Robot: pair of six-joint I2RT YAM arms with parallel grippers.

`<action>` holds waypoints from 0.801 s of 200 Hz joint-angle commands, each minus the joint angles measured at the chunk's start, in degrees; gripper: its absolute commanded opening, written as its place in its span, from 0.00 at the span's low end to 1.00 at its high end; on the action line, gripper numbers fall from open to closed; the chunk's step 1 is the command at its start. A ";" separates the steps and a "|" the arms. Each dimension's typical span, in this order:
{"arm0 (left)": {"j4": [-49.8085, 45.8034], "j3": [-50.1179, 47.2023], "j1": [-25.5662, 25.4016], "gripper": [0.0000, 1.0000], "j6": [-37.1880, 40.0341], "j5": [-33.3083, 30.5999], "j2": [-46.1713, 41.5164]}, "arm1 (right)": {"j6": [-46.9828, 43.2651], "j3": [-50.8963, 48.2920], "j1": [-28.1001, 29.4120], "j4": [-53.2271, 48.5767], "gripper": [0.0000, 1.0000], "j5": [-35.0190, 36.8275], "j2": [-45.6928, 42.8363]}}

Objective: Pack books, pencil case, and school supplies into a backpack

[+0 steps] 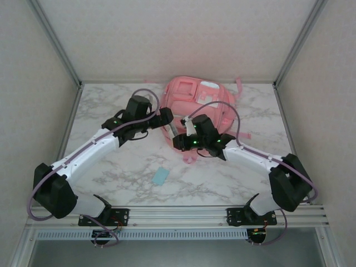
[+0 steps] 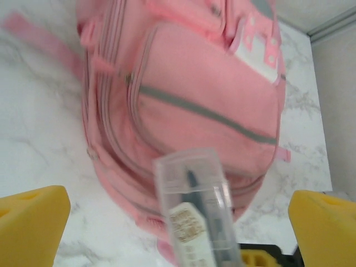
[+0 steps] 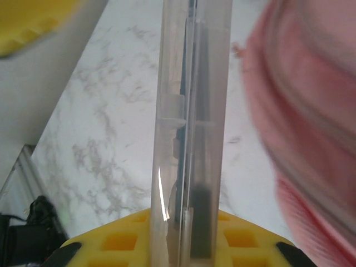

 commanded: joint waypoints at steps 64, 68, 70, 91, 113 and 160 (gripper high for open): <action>-9.78 17.22 -11.19 0.97 37.00 -16.68 20.23 | 1.12 -3.78 -20.12 -24.16 0.13 13.35 -18.60; -9.86 17.81 -11.57 0.97 37.83 -16.39 21.06 | 0.94 -3.86 -20.88 -24.75 0.13 13.36 -19.19; -9.80 18.10 -11.80 0.97 38.19 -16.13 21.37 | 0.84 -3.92 -21.33 -25.04 0.13 13.29 -19.48; -9.81 20.49 -13.73 0.97 43.20 -13.11 25.31 | 0.56 -4.45 -24.97 -27.21 0.13 12.71 -21.81; -9.74 22.36 -15.06 0.97 48.10 -11.74 28.97 | 0.89 -5.30 -27.91 -28.00 0.13 11.39 -24.07; -11.71 27.82 -15.07 0.94 54.09 -13.19 36.07 | 1.66 -6.95 -30.51 -28.35 0.13 9.99 -26.51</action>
